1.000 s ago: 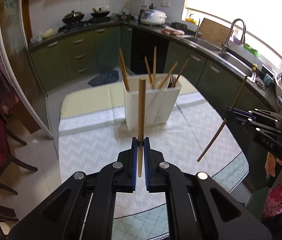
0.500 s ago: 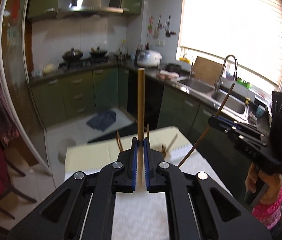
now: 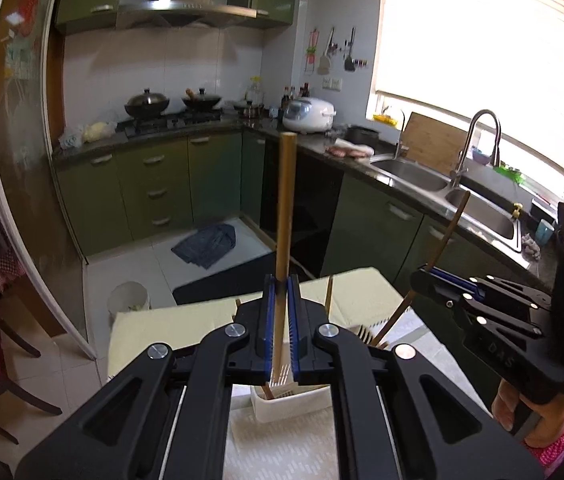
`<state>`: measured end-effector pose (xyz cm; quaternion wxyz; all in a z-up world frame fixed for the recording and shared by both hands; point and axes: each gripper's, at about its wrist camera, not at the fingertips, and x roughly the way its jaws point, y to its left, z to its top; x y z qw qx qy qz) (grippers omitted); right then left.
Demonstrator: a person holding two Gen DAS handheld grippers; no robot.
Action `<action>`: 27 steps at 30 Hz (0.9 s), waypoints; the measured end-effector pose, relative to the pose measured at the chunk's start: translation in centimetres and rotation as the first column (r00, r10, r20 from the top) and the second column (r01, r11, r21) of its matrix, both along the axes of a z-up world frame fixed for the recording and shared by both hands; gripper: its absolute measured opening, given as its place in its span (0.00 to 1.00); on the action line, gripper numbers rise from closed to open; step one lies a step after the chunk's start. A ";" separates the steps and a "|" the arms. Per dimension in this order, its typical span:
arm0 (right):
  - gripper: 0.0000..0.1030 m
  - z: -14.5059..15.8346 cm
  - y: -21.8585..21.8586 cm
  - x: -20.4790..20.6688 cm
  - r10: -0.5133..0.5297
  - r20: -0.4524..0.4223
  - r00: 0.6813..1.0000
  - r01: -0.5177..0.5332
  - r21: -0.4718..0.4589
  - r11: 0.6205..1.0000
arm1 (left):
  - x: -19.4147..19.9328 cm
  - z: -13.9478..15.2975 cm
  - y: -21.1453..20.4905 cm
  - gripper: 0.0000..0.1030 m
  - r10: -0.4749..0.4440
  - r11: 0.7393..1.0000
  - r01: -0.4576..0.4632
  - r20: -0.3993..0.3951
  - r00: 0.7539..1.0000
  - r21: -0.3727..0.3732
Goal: Organize utensils
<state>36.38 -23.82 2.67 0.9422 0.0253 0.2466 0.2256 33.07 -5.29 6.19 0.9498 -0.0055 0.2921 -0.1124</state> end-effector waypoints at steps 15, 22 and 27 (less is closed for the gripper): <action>0.07 -3.8 1.1 0.5 0.013 -0.040 0.999 -0.014 -0.019 1.000 | 0.6 -4.8 -0.3 0.09 -0.020 1.000 0.021 -0.103 0.994 0.015; 0.30 -3.0 -0.8 -3.9 0.017 0.002 1.000 -0.017 0.007 1.000 | -3.1 -3.9 -0.1 0.46 -0.032 0.999 0.032 -0.042 0.999 -0.021; 0.66 -4.4 -3.9 -9.6 -0.001 0.012 1.000 0.001 0.020 1.000 | -10.2 -4.5 0.4 0.82 -0.002 1.000 0.001 0.087 0.996 0.008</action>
